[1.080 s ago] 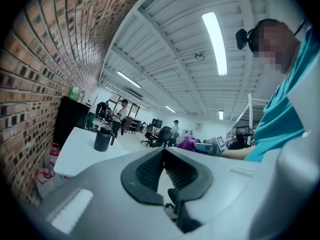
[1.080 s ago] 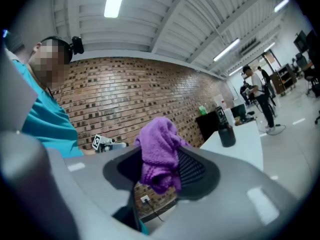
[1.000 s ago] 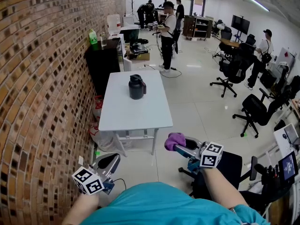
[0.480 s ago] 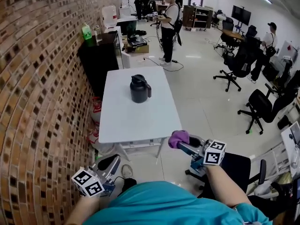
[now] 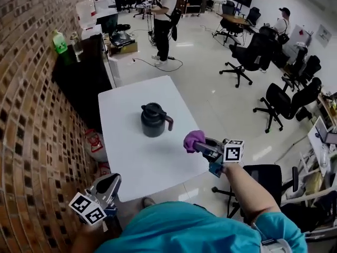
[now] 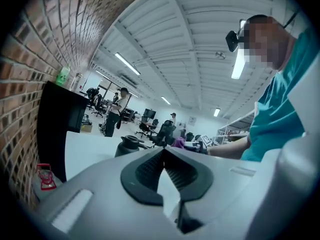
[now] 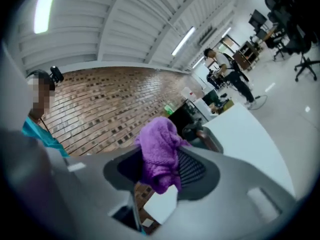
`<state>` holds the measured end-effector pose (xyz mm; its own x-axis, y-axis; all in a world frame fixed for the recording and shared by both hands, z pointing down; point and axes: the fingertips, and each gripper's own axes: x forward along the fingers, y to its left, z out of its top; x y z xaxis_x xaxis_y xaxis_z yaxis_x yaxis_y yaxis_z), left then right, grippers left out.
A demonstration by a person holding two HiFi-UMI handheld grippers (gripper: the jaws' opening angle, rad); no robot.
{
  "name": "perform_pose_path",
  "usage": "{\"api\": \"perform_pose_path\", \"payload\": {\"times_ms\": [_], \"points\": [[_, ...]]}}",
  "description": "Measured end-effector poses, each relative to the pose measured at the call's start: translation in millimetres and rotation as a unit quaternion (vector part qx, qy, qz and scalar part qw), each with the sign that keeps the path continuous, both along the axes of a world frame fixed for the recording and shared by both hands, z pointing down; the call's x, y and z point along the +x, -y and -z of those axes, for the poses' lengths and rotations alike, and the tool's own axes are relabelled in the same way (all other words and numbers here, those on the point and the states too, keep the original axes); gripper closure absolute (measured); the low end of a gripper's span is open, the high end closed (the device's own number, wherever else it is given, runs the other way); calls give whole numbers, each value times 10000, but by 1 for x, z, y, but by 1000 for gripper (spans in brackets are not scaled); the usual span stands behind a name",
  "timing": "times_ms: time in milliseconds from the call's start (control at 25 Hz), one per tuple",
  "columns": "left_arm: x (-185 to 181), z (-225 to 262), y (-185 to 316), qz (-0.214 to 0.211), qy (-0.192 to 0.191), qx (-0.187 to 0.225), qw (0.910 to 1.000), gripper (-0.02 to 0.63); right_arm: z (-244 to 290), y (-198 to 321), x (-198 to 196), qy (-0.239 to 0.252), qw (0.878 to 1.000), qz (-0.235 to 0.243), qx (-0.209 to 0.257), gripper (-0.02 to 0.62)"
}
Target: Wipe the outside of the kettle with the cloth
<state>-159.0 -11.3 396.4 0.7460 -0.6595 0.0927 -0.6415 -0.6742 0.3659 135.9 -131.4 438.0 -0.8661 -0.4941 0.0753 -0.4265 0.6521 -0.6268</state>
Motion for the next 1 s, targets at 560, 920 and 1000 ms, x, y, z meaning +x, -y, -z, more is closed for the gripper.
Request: {"api": "perform_pose_path", "payload": {"times_ms": [560,920,1000], "points": [[-7,-15,78,912,367,-705,9927,606,-118,182,-20,798,9877,526,-1241,420],[29,-40,118,575,167,-981,9934,606,-166,187,-50,641,9753,1214,-1732,420],[28,-40,122,455,198,-959,9942,606,-171,184,-51,585,9744,1250,-1776,419]]}}
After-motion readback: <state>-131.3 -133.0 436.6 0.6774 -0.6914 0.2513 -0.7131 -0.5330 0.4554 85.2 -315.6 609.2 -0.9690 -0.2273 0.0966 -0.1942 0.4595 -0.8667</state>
